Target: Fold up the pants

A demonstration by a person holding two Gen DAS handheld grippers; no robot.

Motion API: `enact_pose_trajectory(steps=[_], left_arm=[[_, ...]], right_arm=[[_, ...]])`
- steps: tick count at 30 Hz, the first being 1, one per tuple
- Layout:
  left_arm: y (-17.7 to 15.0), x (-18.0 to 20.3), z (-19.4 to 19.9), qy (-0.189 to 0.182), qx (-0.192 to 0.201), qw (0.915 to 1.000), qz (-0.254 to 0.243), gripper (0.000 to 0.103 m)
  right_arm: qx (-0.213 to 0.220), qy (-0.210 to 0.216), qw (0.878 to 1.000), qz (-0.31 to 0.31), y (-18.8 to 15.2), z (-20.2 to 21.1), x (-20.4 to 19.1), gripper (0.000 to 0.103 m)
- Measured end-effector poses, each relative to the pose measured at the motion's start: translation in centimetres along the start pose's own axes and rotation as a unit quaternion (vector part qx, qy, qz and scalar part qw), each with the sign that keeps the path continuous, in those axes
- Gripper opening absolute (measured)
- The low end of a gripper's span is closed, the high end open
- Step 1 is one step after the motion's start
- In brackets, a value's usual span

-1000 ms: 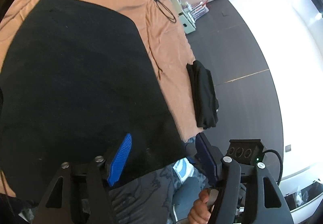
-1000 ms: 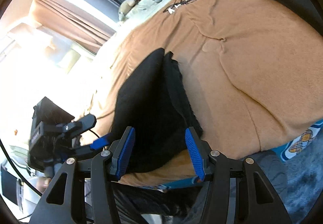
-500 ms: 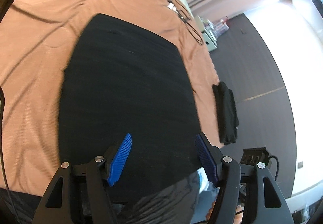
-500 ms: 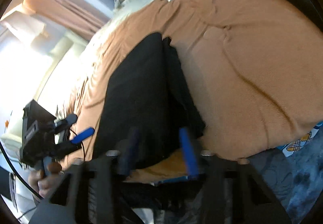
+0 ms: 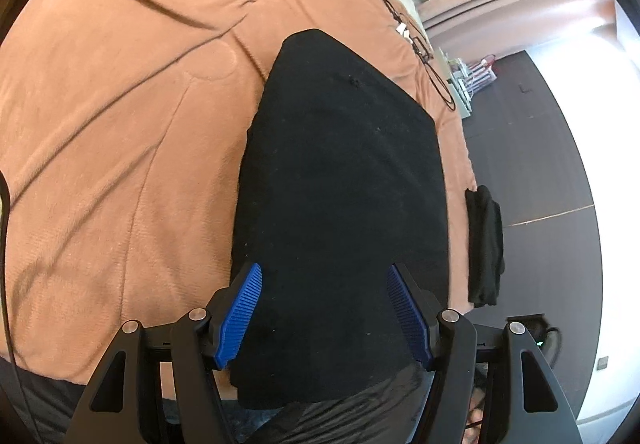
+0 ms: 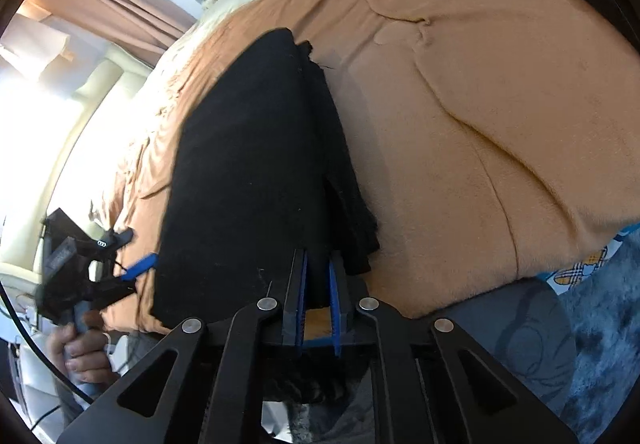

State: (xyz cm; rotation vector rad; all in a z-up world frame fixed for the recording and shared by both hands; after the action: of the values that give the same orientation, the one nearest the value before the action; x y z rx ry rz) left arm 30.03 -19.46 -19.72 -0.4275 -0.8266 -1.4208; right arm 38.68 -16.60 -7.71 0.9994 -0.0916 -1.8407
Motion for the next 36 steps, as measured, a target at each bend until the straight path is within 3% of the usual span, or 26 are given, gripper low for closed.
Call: enact_pose_trajectory(steps=[2,5,7,11,15,21,29,33,36], left_arm=[[0.0,-0.3,0.3,-0.002,0.002,1.0,0.001,0.067],[-0.2,-1.1,0.9,0.004,0.004,1.0,0.003,0.067],[-0.3,-1.8,1.2,0.005,0.003,1.0,0.006,0.067],[-0.6,-3.0,1.2,0.011,-0.002,0.9999,0.013,0.066],[-0.8,-2.9,0.8,0.003,-0.015,0.9998,0.012,0.056],[-0.6,-3.3,0.0,0.014,-0.029,0.9994,0.012,0.052],[0.1,-4.0,-2.4,0.004,-0.062,0.9977,0.027,0.051],[0.4,-3.1,-0.9,0.012,-0.052,0.9985,0.01,0.032],[1.0,-2.0,0.9,0.011,-0.038,0.9992,-0.003,0.027]], right_arm=[[0.009,0.011,1.0,0.005,0.8,0.9,-0.4,0.011],[0.035,-0.027,0.998,0.035,2.1,1.7,-0.2,0.027],[0.04,-0.022,0.998,0.039,2.6,1.8,-0.3,0.052],[0.028,-0.021,0.998,0.043,3.1,0.7,-0.4,0.053],[0.009,-0.03,0.998,0.05,3.2,-1.2,-0.4,0.053],[-0.01,-0.027,0.998,0.047,4.2,-2.4,-0.1,0.053],[-0.031,-0.009,0.999,0.032,4.6,-3.2,0.8,0.053],[-0.033,-0.015,0.999,0.041,4.4,-2.8,0.9,0.045],[-0.037,-0.012,0.998,0.045,4.0,-2.3,0.5,0.039]])
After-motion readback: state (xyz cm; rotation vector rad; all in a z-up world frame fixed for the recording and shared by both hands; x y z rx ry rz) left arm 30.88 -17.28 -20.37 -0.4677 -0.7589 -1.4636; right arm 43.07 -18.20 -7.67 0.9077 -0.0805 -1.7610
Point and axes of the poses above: each gripper's, at about its wrist camera, not at the fingertips, and z roughly against the way its jaws point, x to its right, y to its top, the point moved 10 cm from there along -z, roughly the way its jaws point, and after that the axes turned 2 degrees about -y, right-handed, at the moved point
